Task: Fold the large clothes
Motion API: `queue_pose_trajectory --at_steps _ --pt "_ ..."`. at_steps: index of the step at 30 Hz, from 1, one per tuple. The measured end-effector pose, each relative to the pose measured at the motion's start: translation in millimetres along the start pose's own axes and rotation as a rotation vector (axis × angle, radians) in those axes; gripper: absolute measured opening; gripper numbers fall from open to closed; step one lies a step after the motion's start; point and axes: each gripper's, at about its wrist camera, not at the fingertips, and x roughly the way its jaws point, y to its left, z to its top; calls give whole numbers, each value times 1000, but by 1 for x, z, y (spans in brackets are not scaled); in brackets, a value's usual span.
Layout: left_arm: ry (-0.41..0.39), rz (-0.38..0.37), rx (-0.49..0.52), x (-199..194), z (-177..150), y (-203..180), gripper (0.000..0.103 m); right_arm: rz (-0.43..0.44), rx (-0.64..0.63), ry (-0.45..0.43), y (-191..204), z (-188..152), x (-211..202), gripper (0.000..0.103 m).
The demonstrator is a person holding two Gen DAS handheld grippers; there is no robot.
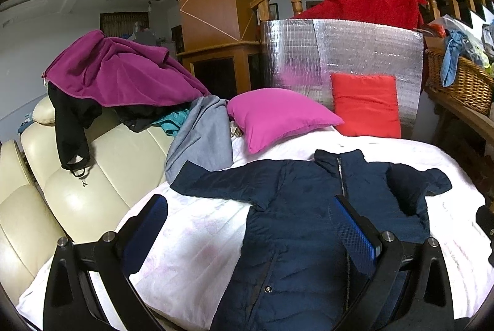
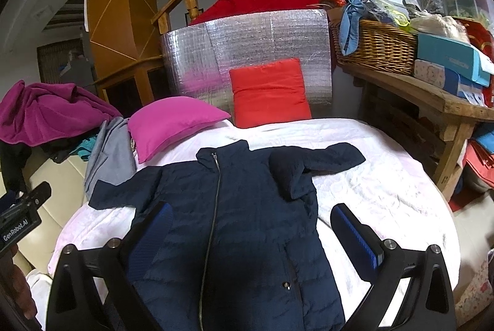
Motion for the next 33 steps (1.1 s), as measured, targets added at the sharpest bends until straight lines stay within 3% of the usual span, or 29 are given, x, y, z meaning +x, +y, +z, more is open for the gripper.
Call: queue_pose_trajectory --at_steps 5,9,12,14,18,22,28,31,33 --pt "63 -4 10 43 -6 -13 103 19 20 21 -15 8 37 103" --pt "248 -80 29 125 -34 -39 103 120 89 55 -59 14 95 103" --pt "409 -101 65 193 -64 -66 103 180 223 141 -110 11 160 103" --pt "456 -92 67 221 -77 -79 103 207 341 215 -153 2 209 103" --pt "500 -98 74 263 -88 -104 103 217 584 257 -228 -8 286 103" --pt "542 -87 115 292 -96 -123 103 242 769 260 -277 -22 342 103" --pt "578 -90 144 305 -113 -133 103 311 925 283 -303 -28 401 94" --pt "580 -105 134 306 -115 -132 103 278 957 323 -309 -46 421 91" --pt "583 -123 109 306 -117 -128 103 267 984 335 -308 -51 437 76"
